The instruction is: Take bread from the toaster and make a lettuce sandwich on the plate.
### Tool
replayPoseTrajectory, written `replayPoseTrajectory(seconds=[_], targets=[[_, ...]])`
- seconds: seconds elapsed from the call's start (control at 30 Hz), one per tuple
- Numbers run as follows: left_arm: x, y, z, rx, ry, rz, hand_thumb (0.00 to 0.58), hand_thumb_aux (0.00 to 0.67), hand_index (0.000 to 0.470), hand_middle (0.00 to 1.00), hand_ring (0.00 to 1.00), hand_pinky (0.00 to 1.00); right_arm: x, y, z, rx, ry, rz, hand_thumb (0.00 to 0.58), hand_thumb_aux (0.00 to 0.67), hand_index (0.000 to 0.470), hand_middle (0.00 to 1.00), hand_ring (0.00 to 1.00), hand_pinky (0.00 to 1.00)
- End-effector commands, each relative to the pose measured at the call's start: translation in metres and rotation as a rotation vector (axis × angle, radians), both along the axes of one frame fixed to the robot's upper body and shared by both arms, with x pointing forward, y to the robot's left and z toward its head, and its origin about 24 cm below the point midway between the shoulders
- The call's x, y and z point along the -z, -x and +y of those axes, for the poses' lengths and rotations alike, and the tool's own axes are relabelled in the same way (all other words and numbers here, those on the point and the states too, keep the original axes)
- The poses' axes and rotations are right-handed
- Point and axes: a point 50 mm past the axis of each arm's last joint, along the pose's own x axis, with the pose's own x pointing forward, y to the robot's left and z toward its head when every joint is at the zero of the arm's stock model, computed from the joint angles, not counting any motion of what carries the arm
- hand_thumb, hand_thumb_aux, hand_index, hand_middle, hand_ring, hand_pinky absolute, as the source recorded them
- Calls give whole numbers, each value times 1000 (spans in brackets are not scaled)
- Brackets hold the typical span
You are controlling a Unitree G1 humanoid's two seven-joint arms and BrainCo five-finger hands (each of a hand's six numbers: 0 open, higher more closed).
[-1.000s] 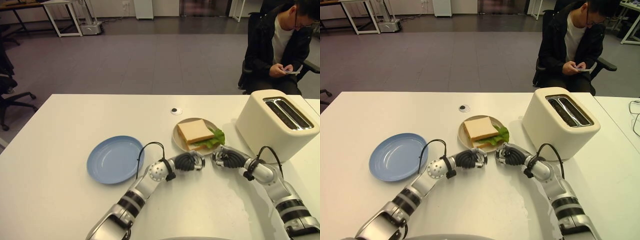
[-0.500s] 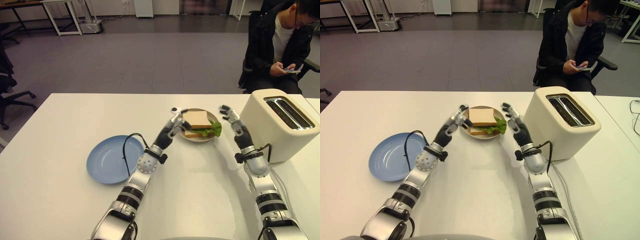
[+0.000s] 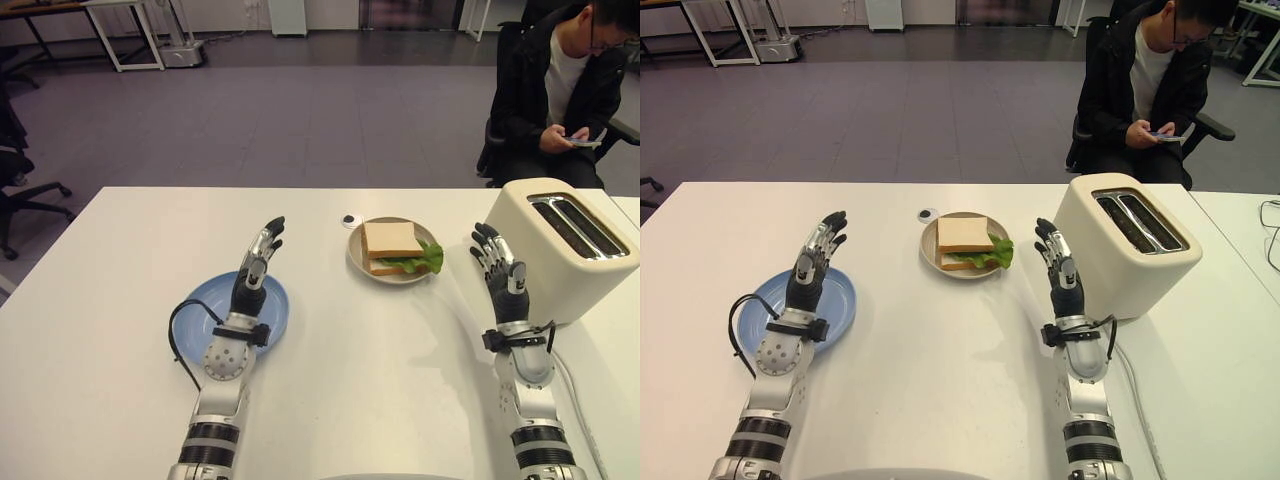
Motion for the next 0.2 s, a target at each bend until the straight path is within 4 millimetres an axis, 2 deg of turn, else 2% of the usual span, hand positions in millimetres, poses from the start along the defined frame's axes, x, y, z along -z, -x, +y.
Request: replayPoseTrajectory(seconds=[0.03,0.2], targets=[[2,3,0,2,16,18,0,0,0,12,12,12,6,4,6,-3,11,25,0,0,0,0,0,0],[2,4,2,-1,20,22,0,0,0,12,12,12,8,3,5,4,17,35,0,0,0,0,0,0]])
